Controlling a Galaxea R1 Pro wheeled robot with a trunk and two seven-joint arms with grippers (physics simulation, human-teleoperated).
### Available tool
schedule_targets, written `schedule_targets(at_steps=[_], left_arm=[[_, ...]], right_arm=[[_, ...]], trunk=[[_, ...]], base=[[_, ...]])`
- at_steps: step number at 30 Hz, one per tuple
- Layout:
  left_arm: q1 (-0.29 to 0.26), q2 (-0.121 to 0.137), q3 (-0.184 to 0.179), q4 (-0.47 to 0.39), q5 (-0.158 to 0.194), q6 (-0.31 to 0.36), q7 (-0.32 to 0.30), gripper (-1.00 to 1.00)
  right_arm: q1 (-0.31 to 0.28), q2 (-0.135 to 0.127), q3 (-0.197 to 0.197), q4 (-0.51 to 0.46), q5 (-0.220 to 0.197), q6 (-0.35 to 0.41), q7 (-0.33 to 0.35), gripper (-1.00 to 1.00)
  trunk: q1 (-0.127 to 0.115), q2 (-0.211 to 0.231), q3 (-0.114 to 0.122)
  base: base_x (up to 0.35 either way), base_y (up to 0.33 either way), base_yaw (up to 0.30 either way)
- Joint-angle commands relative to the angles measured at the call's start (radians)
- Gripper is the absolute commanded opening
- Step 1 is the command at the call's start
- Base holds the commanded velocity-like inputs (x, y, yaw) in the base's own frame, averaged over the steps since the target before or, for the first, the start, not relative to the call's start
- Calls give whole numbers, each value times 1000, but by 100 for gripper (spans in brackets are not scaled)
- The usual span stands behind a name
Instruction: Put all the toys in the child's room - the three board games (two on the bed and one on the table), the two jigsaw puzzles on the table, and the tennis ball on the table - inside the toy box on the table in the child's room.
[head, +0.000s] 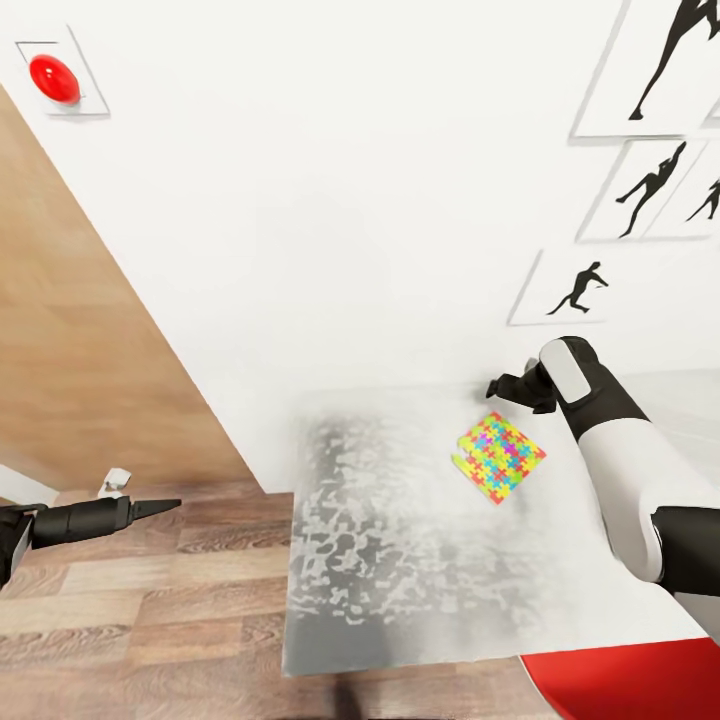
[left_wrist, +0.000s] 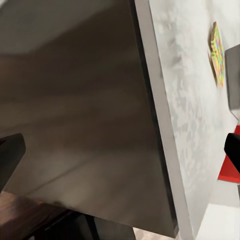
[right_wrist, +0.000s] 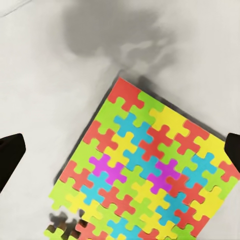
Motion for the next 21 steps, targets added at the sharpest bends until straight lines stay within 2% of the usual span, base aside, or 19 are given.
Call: schedule_targets(at_steps=[1, 21], left_arm=[[-1, -1, 7, 0, -10, 11, -7, 100], [-1, -1, 7, 0, -10, 11, -7, 100]], right_arm=[[-1, -1, 4, -1, -10, 2, -9, 100], [-1, -2, 4, 0, -10, 2, -9, 100]], trunk=[[1, -2, -3], [1, -2, -36]], base=[[24, 0, 0], [15, 0, 0]])
